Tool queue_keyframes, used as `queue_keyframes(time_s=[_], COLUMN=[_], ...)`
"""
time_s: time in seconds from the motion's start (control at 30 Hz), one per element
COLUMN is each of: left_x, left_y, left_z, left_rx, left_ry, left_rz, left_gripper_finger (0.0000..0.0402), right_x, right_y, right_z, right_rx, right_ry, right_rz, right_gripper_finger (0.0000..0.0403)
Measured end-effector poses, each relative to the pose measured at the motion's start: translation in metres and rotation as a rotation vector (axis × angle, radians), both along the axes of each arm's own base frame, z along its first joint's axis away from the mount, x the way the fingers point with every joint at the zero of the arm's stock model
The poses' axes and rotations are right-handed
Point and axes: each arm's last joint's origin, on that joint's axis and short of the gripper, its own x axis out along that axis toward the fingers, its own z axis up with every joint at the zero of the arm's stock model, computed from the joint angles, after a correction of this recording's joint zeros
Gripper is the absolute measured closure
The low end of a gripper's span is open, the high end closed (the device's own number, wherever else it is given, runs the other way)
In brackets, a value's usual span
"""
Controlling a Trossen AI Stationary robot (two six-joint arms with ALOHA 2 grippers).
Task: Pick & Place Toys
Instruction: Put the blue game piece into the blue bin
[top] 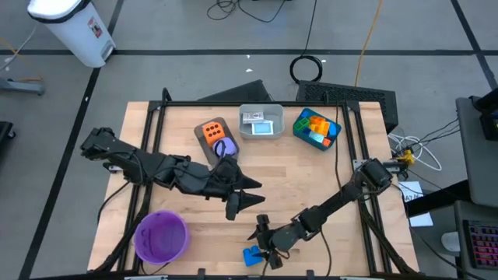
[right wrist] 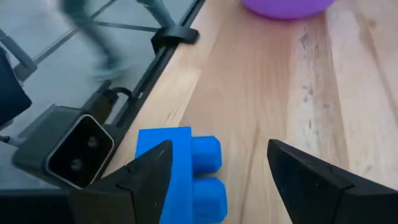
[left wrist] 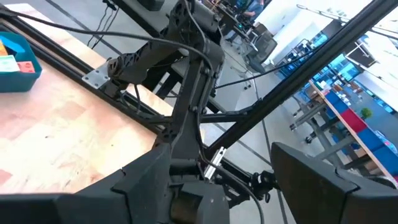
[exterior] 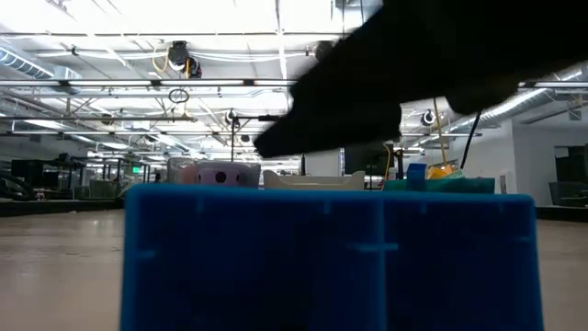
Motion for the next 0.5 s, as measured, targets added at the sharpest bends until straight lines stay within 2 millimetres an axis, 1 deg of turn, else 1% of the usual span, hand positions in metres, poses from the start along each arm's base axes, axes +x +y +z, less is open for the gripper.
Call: queue_keyframes(time_s=[0.1,0.3,0.43,0.5], left_x=[0.000,0.000,0.000,0.000], left_y=[0.001,0.001,0.001,0.001], left_z=[0.000,0.000,0.000,0.000], left_rx=[0.000,-0.004,-0.007,-0.008], left_ry=[-0.001,-0.002,-0.001,-0.001], left_rz=[0.019,0.022,0.022,0.022], left_gripper_finger=[0.0115,0.0115,0.0115,0.0115], right_x=[0.000,-0.006,-0.013,-0.016], right_y=[0.000,-0.006,-0.013,-0.019], right_z=[-0.007,-0.020,-0.029,-0.029], right_rx=[-0.010,-0.094,-0.173,-0.210], right_ry=[0.031,0.165,0.282,0.337], right_rz=[-0.006,-0.015,-0.027,-0.034], right_gripper_finger=[0.0150,0.0150,0.0150,0.0150])
